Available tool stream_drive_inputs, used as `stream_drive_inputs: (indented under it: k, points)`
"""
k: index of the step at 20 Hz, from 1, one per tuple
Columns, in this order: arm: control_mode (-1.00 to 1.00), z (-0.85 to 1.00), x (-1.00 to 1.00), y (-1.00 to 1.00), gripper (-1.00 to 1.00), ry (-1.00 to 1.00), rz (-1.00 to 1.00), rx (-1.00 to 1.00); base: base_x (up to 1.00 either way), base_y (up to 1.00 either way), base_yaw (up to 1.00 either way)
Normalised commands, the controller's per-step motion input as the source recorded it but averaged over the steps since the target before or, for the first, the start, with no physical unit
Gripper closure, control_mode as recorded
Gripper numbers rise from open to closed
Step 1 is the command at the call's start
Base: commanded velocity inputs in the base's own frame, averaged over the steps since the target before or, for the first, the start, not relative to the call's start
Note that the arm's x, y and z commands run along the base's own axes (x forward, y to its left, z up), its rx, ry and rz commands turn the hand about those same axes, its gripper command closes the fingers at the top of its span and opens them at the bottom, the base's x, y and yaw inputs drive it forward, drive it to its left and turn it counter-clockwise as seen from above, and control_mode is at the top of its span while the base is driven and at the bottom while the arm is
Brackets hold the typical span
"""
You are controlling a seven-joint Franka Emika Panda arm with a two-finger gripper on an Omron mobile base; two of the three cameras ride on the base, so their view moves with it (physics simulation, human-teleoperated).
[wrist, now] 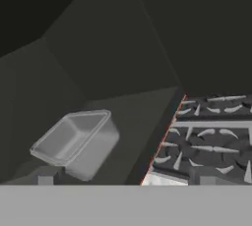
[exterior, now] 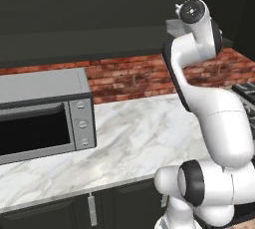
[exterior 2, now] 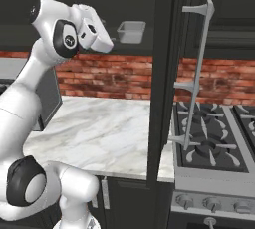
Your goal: Retrieve the tupperware and aluminum foil from the cabinet and place them on the dining counter near the plate with eggplant and sweet potato to prepare for storing leftovers.
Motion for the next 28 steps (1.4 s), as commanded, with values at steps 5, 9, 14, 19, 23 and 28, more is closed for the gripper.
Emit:
stream_drive_inputs:
  k: [5, 9, 14, 19, 23, 28]
  points:
    - [-1.0, 0.0, 0.65, -0.52, -1.0, 0.07, 0.0, 0.0, 0.0, 0.0, 0.0]
    - [-1.0, 0.0, 0.68, -0.36, -1.0, 0.02, 0.0, 0.0, 0.0, 0.0, 0.0]
    - [-1.0, -0.14, 0.69, -0.05, -1.0, 0.0, 0.0, 0.0, 0.0, 0.0, 0.0]
    - [-1.0, -0.21, 0.7, 0.0, -1.0, 0.04, 0.0, 0.0, 0.0, 0.0, 0.0]
    - [-1.0, -0.04, 0.67, 0.0, -1.0, 0.12, 0.0, 0.0, 0.0, 0.0, 0.0]
    - [-1.0, 0.0, 0.28, 0.02, -1.0, 0.17, 0.0, -0.02, 0.0, 0.0, 0.0]
